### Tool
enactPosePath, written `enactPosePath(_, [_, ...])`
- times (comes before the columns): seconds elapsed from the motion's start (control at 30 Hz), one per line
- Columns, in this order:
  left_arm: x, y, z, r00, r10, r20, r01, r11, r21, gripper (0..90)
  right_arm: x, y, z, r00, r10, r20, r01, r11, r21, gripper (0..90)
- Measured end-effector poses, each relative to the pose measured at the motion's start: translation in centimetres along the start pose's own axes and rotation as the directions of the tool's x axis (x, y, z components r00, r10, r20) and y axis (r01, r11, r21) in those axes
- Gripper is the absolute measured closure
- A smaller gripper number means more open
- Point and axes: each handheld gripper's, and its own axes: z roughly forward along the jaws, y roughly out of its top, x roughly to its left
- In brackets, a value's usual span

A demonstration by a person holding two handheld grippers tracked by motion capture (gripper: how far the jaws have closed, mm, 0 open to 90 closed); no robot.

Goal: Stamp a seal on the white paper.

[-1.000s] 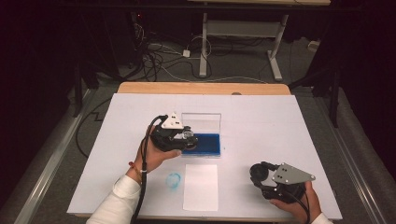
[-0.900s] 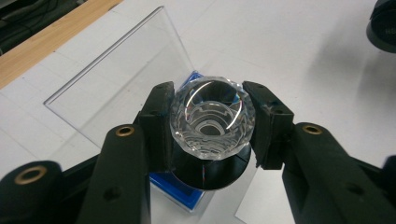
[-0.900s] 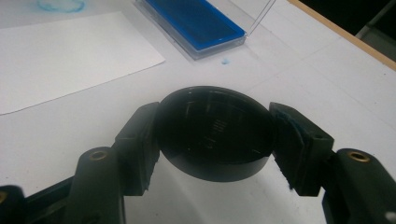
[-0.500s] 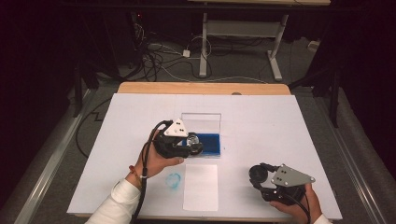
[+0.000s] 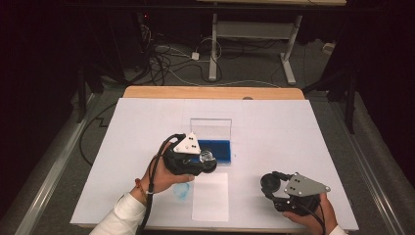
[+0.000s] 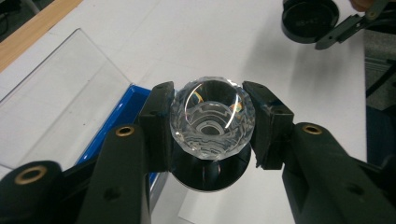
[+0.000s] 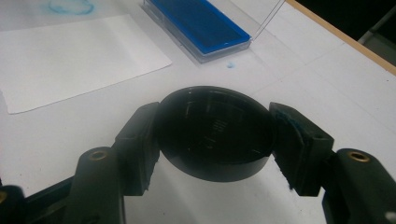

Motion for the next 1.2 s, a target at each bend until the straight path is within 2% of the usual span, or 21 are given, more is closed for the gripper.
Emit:
enactPosePath(0.07, [-0.2,-0.1,-0.1,0.9997,-0.004,0.025,0.005,0.9999,-0.015,54.9,0.0,0.0,0.0,1.0,0.0,0.001,0.0,1.0,0.0,37.7])
enactPosePath(0.13, [-0.4,-0.2,-0.2,0.9998,-0.006,0.017,0.006,0.9997,-0.023,54.9,0.0,0.0,-0.1,1.0,-0.001,0.001,0.001,1.0,0.0,37.7])
enactPosePath(0.2, [-0.6,-0.4,-0.2,0.9994,-0.004,0.035,0.004,0.9998,-0.02,54.9,-0.1,0.0,0.0,1.0,0.001,0.001,-0.001,1.0,0.001,37.7])
enactPosePath(0.63, [-2.9,-1.6,0.3,0.9968,0.04,0.07,-0.043,0.9983,0.039,54.9,0.0,0.0,0.1,1.0,0.001,0.002,-0.001,1.0,0.008,37.7])
enactPosePath(0.87, [-3.3,-2.3,0.8,0.9957,0.043,0.082,-0.049,0.9966,0.066,54.9,0.1,0.0,0.3,1.0,0.001,-0.002,-0.001,1.0,0.012,37.8])
enactPosePath(1.03, [-3.5,-2.6,1.2,0.9945,0.048,0.093,-0.054,0.9967,0.06,54.9,0.2,0.0,0.3,1.0,-0.002,-0.003,0.002,1.0,0.015,37.7])
enactPosePath(1.2, [-3.8,-2.7,1.9,0.9934,0.058,0.099,-0.066,0.9949,0.076,54.9,0.2,0.0,0.4,1.0,-0.002,-0.002,0.002,1.0,0.019,37.7])
